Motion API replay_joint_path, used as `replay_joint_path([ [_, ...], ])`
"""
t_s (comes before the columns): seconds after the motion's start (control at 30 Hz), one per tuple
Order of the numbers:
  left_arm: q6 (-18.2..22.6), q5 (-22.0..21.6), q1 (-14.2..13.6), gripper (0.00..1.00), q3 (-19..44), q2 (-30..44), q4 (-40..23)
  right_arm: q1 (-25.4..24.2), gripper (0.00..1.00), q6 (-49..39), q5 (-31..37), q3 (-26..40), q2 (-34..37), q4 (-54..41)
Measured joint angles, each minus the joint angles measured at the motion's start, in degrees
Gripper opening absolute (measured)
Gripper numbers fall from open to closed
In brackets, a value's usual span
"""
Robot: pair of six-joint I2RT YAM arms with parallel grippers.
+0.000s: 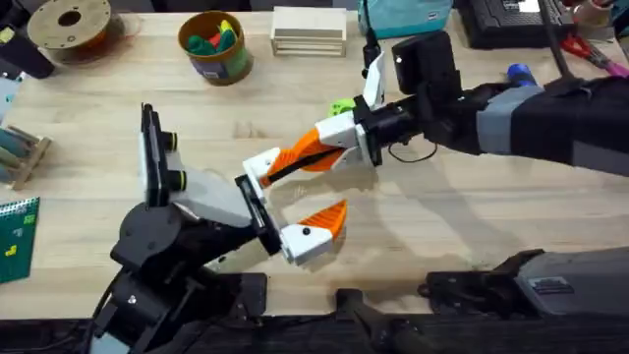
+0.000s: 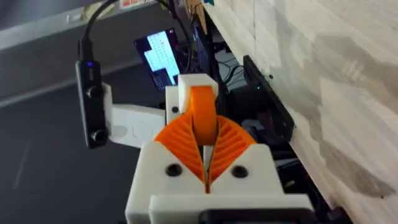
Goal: Pick up the gripper from the table and insert it into the empty holder that is missing its gripper. Then pick up a screw, insert it into the mounting hole, and use the screwdriver to tighten it. Finally, clean up the table by picking up the vegetable and placing it into the bucket.
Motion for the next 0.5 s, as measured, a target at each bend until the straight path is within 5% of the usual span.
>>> replay_joint_path([
  [0.5, -1.03, -2.39, 0.44, 0.986, 0.00, 0.02, -0.02, 1.88, 0.021, 4.26, 4.61, 0.00, -0.42, 3.12],
])
